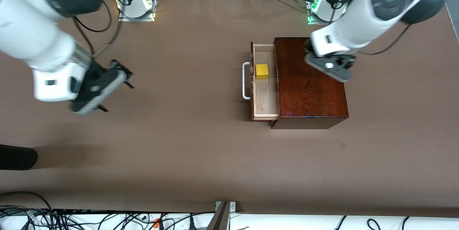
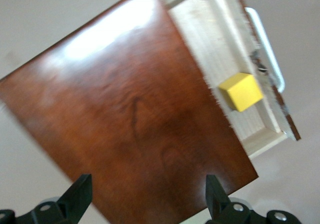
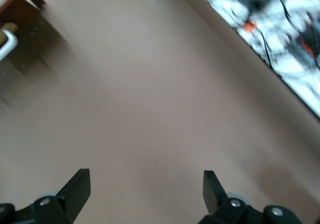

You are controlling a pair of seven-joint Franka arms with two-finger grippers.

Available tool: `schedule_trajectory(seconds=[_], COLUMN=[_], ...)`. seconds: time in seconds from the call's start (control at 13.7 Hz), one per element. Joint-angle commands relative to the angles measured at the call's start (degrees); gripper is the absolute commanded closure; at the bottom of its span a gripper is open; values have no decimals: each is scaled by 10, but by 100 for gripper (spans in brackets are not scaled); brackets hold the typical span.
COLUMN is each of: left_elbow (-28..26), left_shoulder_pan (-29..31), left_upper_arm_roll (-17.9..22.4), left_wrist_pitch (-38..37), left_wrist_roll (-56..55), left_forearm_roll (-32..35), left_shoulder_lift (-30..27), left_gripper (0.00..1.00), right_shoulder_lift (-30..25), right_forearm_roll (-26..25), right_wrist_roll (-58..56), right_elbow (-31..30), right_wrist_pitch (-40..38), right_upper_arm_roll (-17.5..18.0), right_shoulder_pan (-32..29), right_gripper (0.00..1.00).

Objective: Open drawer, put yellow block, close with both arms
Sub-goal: 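Withdraw the right gripper while the left gripper moves toward the drawer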

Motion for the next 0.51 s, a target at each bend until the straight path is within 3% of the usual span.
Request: schedule_trajectory(seconds=[0.0,0.15,0.29,0.44], left_elbow=[101,141,148,148], left_shoulder_pan=[-5,-39,-81,-124], left_upper_arm_roll=[-23,-27,-27,-26], left_wrist_pitch=[-11,23,90,158], left_wrist_roll=[95,147,191,266], left_forearm_roll=[-17,-16,-13,-11], left_shoulder_lift=[89,144,174,207], left_gripper=[0,0,0,0], right_shoulder_lift=[-95,-148,-208,-227], right_forearm_roll=[13,14,13,10], right_wrist_roll=[33,75,95,142], right_elbow=[-129,-200,-269,-279], right_wrist_pitch=[6,6,10,-15], right_upper_arm_roll=[-6,-9,-18,-40], right_shoulder_pan=[-26,-42,-52,-53], right_gripper=[0,0,0,0])
